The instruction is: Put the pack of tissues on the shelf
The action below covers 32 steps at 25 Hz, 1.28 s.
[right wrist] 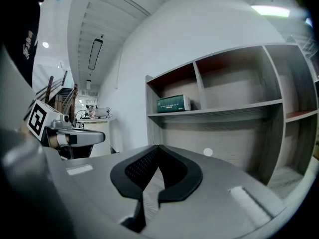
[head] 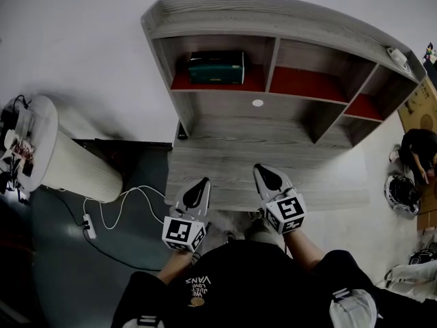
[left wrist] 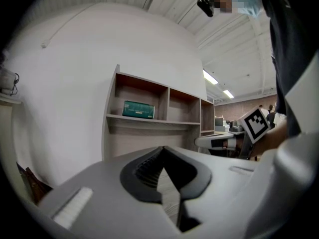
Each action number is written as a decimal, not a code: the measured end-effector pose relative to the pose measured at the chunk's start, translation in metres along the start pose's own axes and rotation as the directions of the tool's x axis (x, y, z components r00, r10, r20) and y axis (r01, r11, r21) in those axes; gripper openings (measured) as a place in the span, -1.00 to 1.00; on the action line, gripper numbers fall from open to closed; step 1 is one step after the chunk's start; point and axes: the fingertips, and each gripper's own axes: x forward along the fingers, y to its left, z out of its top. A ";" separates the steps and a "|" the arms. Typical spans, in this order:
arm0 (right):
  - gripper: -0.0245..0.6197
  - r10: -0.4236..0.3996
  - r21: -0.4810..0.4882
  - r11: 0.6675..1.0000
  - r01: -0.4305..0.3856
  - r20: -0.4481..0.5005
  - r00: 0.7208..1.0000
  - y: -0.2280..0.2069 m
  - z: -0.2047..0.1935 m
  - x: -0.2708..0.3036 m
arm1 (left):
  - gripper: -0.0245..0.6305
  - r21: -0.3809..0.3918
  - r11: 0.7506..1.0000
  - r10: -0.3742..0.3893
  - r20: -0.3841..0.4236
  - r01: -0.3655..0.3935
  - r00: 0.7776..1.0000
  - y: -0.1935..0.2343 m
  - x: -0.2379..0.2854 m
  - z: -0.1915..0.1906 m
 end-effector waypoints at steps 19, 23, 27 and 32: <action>-0.92 0.017 -0.027 0.999 -0.018 -0.035 0.999 0.003 -0.007 -0.005 | -0.77 -0.025 0.999 0.036 -0.085 -0.038 0.996 0.000 -0.014 -0.023; -0.92 -0.002 -0.016 1.000 0.001 -0.016 1.000 0.001 -0.003 -0.005 | -0.77 -0.036 0.998 0.053 -0.063 -0.055 0.997 0.003 -0.015 -0.017; -0.92 -0.002 -0.010 1.000 0.002 -0.015 1.000 0.001 -0.001 -0.005 | -0.77 -0.026 0.998 0.056 -0.042 -0.057 0.998 0.004 -0.013 -0.010; -0.92 -0.012 0.008 1.000 0.012 -0.003 1.000 0.000 0.004 -0.007 | -0.77 -0.016 0.999 0.038 -0.020 -0.038 0.999 0.000 -0.008 -0.004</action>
